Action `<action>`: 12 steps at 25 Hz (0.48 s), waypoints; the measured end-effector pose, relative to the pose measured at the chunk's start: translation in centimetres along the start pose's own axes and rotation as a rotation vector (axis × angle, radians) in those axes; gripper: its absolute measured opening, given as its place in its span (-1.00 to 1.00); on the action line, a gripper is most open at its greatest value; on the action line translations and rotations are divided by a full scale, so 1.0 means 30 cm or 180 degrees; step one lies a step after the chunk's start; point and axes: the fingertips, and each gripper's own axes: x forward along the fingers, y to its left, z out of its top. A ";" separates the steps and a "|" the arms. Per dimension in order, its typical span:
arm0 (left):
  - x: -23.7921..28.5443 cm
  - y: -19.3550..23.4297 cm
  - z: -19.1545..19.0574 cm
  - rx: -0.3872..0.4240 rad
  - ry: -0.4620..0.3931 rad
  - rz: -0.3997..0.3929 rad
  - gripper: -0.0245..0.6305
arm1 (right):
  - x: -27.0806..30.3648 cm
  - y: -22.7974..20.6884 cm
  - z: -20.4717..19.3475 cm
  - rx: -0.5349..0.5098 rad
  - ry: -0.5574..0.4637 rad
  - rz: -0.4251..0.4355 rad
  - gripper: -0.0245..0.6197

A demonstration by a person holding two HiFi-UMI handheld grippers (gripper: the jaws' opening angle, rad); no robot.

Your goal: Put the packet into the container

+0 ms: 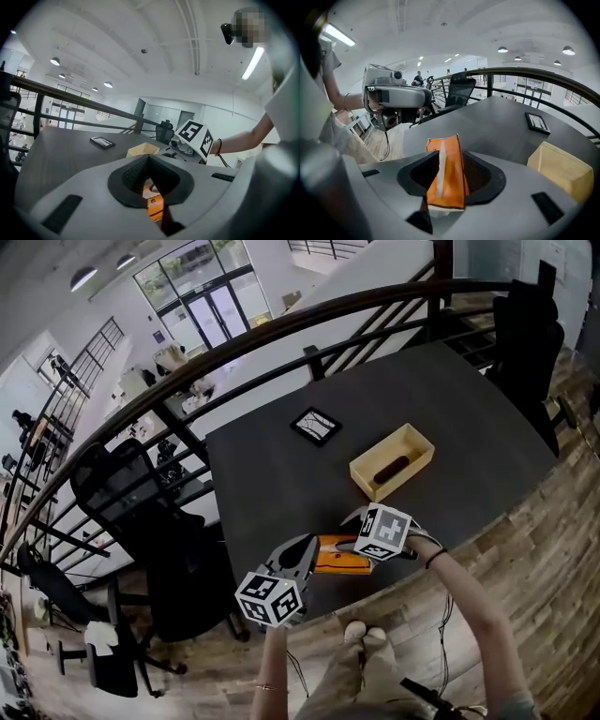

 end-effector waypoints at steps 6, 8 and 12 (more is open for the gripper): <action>0.020 0.012 -0.027 -0.0026 0.0071 0.0022 -0.90 | 0.090 -0.012 -0.049 -0.0037 0.0360 0.0172 -0.48; 0.019 0.017 -0.033 -0.0033 0.0075 0.0036 -0.90 | 0.107 -0.017 -0.059 -0.0010 0.0383 0.0228 -0.48; 0.014 0.025 -0.046 -0.0057 0.0088 0.0062 -0.90 | 0.114 -0.026 -0.054 0.0060 0.0377 0.0327 -0.57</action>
